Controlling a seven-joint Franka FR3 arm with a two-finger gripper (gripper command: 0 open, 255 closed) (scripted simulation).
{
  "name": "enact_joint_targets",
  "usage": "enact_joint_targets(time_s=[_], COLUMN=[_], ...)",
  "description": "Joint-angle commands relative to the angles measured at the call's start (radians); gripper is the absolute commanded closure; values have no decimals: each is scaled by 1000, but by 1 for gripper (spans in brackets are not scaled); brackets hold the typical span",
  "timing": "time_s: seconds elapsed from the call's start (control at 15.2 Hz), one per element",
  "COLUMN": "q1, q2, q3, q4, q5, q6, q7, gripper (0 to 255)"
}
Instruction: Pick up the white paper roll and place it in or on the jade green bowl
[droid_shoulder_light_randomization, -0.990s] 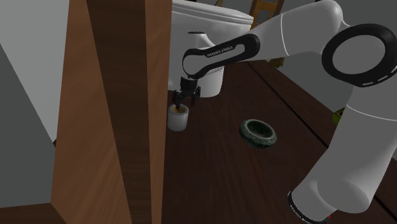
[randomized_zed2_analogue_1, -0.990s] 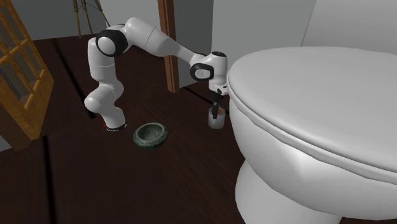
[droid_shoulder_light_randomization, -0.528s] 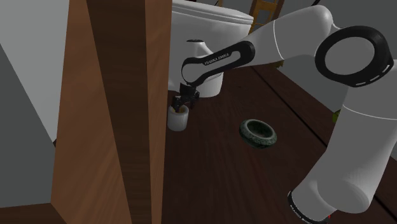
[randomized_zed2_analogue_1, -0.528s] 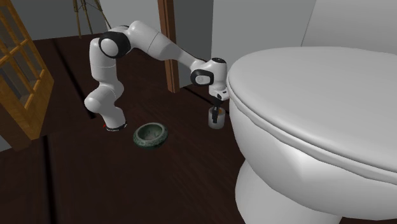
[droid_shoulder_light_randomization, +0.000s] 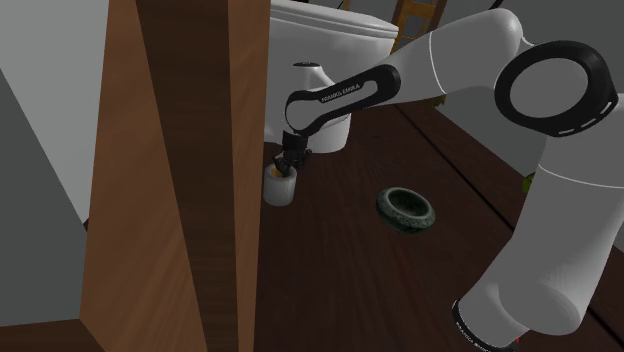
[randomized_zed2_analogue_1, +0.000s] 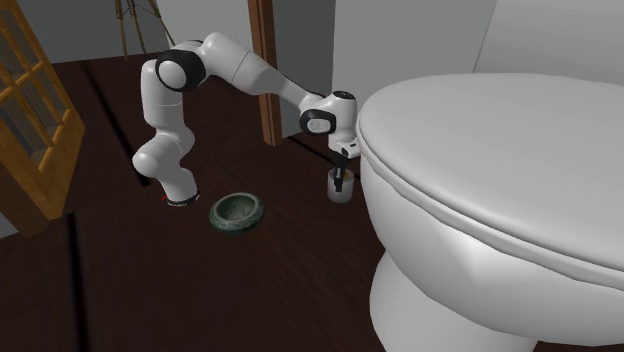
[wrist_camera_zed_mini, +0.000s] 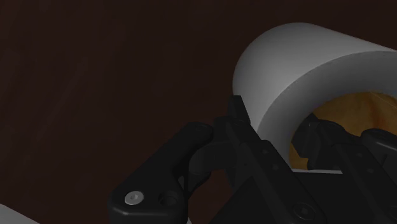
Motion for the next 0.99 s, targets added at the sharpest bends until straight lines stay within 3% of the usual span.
enact_joint_targets(time_s=[0.0,0.4,0.92], q1=[0,0,-1], q2=[0,0,-46], q3=[0,0,2], q4=[0,0,49], q5=[0,0,7], q6=[0,0,-95], q7=[0,0,-4], gripper=[255,255,255])
